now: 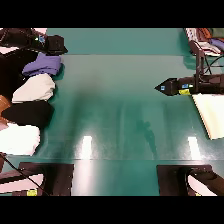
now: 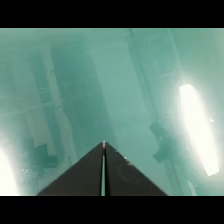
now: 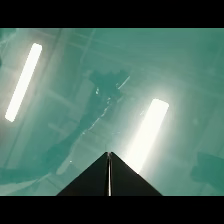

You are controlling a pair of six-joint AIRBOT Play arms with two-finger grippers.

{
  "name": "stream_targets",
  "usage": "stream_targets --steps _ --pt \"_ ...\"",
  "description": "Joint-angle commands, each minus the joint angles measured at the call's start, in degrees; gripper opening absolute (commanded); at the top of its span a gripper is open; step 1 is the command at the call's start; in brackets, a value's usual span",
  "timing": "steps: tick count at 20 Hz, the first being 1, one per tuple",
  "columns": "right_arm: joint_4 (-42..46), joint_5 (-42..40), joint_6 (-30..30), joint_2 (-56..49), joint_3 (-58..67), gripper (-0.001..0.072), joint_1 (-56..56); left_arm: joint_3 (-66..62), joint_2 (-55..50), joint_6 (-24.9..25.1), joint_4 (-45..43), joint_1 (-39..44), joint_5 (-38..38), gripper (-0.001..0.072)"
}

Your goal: Fold the shirts.

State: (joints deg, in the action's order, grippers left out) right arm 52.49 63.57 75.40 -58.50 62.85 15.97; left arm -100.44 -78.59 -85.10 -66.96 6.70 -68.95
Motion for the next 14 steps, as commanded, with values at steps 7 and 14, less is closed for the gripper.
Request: stream_targets --steps 7,14 --pt "-0.02 0.02 0.00 -0.02 0.02 0.0016 0.13 0.00 0.02 0.00 0.00 -0.02 0.02 0.0024" --pt "0.04 -0.81 0.00 -0.02 0.02 0.0016 0.11 0.02 0.02 -0.22 0.83 -0.02 0.09 0.0024"
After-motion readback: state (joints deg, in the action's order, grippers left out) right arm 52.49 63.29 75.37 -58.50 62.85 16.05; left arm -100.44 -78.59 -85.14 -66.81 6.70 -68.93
